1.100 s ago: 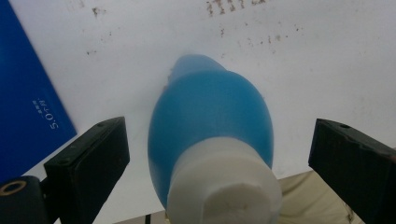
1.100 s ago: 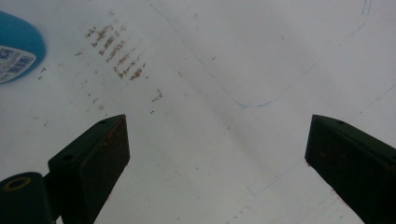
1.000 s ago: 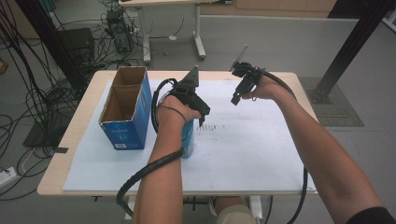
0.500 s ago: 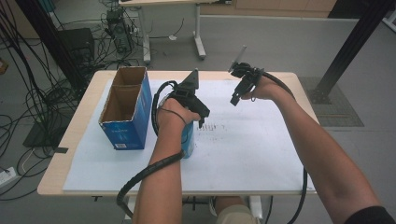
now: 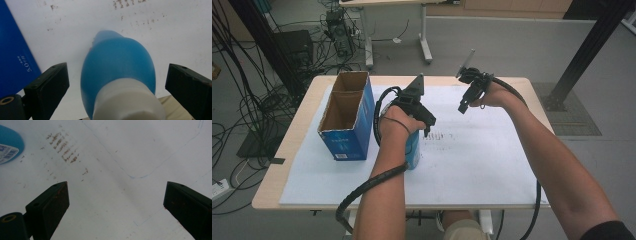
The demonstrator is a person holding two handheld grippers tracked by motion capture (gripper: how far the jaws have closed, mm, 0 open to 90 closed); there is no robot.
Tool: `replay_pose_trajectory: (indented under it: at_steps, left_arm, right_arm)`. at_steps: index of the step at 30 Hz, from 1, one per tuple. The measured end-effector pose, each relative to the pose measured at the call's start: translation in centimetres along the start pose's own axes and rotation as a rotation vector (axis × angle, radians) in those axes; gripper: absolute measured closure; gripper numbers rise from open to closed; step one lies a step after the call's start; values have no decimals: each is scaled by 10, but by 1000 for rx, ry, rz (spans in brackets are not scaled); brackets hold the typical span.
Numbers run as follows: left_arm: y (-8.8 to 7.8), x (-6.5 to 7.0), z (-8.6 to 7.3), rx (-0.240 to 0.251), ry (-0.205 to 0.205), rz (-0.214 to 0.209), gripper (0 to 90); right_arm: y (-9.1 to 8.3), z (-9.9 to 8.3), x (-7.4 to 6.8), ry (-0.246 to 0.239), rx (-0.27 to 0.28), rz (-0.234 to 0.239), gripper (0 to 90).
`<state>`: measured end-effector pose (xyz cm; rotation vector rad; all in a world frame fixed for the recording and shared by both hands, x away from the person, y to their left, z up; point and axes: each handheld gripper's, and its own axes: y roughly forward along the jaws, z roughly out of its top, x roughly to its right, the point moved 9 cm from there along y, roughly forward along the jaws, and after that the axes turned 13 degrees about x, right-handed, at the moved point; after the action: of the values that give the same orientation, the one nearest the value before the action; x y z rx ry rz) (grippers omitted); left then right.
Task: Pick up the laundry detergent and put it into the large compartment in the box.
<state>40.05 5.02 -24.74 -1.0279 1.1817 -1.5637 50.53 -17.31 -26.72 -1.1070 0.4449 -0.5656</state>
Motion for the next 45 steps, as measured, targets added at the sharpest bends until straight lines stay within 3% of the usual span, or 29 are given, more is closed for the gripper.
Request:
replay_pose_trajectory:
  at_steps: [45]
  left_arm:
    - [-2, -1, -3, 26, 4, 4, 57]
  right_arm:
    - [0, 0, -2, 1, -2, 3, 60]
